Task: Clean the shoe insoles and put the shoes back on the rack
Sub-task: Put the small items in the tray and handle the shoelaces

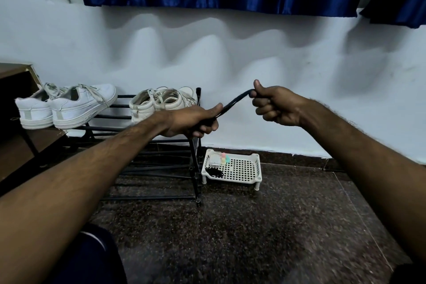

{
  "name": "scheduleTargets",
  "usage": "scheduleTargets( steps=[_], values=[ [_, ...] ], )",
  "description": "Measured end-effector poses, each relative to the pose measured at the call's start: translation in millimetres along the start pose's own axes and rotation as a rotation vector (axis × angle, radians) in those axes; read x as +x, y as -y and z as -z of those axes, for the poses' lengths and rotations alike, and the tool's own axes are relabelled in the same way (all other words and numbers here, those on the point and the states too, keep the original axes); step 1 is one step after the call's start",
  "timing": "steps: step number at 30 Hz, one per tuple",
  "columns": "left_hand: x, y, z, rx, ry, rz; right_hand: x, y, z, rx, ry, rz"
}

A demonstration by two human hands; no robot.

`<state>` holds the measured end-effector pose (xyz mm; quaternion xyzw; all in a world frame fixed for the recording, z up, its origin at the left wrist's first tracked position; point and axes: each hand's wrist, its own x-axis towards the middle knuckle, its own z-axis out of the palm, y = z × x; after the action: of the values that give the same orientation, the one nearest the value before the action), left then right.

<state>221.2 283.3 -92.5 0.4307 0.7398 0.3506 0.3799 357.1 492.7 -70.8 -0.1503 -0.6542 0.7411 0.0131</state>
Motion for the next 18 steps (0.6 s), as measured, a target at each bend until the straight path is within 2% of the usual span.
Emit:
scheduleTargets(
  steps=[5, 9, 14, 18],
  values=[
    [14, -13, -26, -0.242, -0.022, -0.062, 5, 6, -21, 0.075, -0.159, 0.146],
    [15, -27, -34, -0.362, -0.079, -0.089, 4, 9, -39, 0.032, -0.158, 0.194],
    [15, -25, -26, -0.325, -0.245, -0.115, 2, 8, -50, -0.107, -0.138, 0.186],
    [15, -24, -26, -0.293, -0.336, -0.174, 0, 8, -48, -0.042, -0.201, 0.174]
  ],
)
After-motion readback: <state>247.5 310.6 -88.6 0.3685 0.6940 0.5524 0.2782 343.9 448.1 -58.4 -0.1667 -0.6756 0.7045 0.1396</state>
